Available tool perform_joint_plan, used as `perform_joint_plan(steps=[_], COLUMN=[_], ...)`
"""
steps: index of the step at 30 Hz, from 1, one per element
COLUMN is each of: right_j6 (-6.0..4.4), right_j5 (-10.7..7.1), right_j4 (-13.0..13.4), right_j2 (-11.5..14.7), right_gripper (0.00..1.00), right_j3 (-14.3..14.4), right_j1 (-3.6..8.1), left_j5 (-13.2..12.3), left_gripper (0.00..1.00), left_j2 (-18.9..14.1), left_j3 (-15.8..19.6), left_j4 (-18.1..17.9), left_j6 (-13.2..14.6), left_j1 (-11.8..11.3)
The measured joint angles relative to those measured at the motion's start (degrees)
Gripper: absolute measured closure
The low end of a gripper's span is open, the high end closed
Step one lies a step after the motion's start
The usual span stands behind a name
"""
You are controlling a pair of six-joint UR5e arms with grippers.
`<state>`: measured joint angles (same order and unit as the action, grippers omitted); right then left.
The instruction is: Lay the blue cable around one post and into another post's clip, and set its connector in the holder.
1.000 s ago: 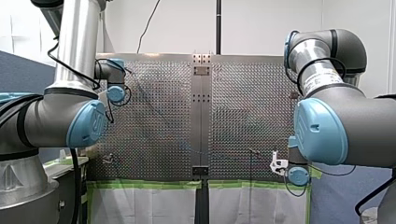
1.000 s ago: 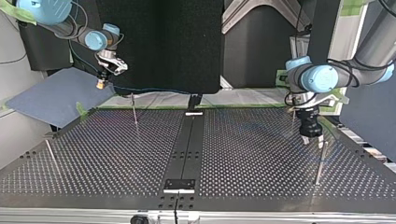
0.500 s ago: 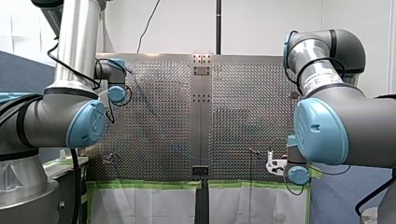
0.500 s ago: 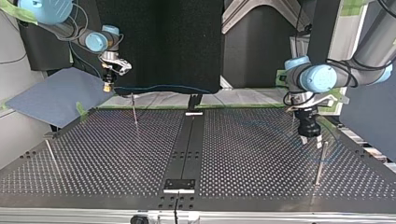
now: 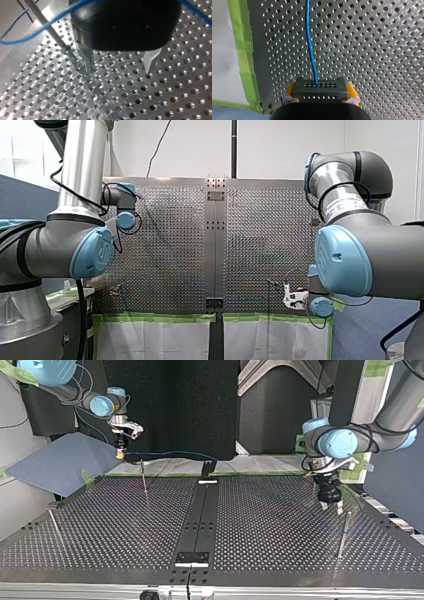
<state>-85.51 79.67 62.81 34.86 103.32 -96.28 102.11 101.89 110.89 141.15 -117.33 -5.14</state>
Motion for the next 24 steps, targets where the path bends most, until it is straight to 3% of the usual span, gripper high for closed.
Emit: perform_joint_plan(steps=[11, 24], right_j6=[-1.00, -1.69], right_j5=[-5.84, -12.75], right_j4=[-1.3, -2.1], right_j2=[0.0, 0.0], right_gripper=[0.98, 0.98], right_j3=[-0.5, -0.6], right_j1=[-0.30, -0.47], left_j5=[-1.9, -8.5], left_gripper=[0.00, 0.00], left_j2=[0.0, -0.1], left_j3=[1.6, 1.6], left_j4=[-0.4, -5.7], left_j6=[-2.0, -8.3], left_j1=[2.4, 3.1])
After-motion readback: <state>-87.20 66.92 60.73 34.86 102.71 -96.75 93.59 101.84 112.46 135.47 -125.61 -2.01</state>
